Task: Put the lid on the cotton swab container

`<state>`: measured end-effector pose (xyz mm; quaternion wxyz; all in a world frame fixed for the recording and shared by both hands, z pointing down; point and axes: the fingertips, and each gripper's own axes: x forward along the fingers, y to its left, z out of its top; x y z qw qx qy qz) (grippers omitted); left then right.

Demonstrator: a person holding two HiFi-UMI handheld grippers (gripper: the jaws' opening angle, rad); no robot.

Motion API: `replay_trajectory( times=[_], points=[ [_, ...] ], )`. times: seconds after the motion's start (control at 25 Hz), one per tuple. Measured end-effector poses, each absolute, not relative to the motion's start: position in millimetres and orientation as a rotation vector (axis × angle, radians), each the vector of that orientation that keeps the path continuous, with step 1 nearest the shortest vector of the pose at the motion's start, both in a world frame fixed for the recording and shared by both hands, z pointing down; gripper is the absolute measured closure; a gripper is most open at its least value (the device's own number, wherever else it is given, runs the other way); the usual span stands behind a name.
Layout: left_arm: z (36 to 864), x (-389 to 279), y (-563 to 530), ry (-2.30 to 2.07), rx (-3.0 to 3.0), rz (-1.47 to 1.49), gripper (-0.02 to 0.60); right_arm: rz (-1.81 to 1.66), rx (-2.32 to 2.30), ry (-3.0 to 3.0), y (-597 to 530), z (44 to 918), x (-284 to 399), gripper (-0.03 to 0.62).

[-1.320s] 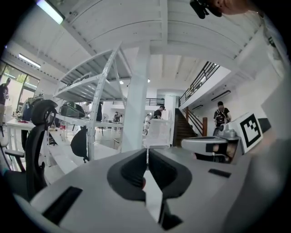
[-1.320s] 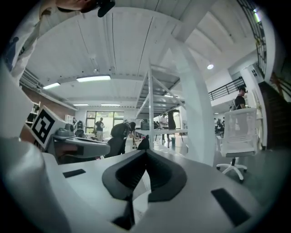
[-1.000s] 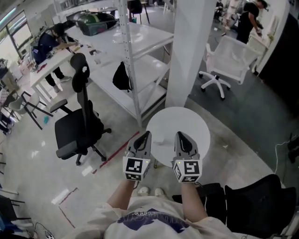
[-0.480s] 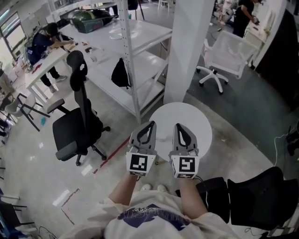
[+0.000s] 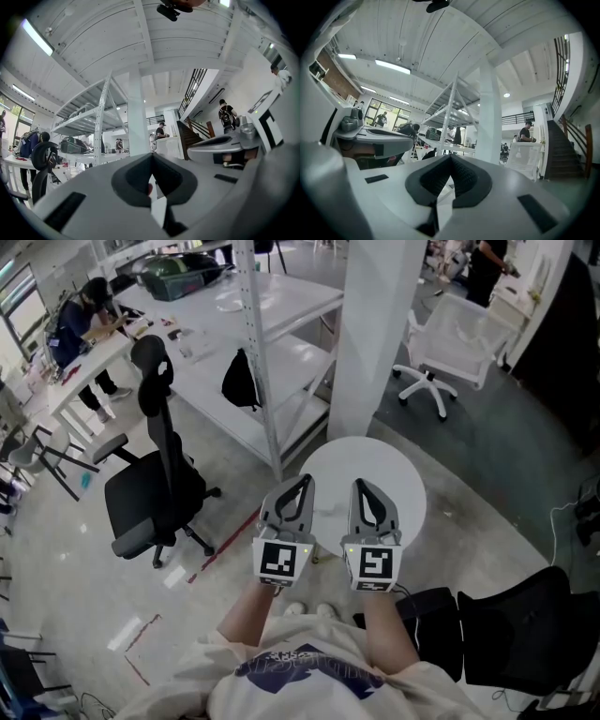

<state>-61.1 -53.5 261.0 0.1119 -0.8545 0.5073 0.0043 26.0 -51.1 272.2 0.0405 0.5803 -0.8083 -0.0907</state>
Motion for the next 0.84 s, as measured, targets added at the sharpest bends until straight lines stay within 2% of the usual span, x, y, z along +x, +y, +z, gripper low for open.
replay_trajectory(
  times=[0.84],
  points=[
    [265,-73,-49,1.524,-2.499,0.016,0.584,-0.296,1.744,-2.465,-49,273,22,0.588]
  ],
)
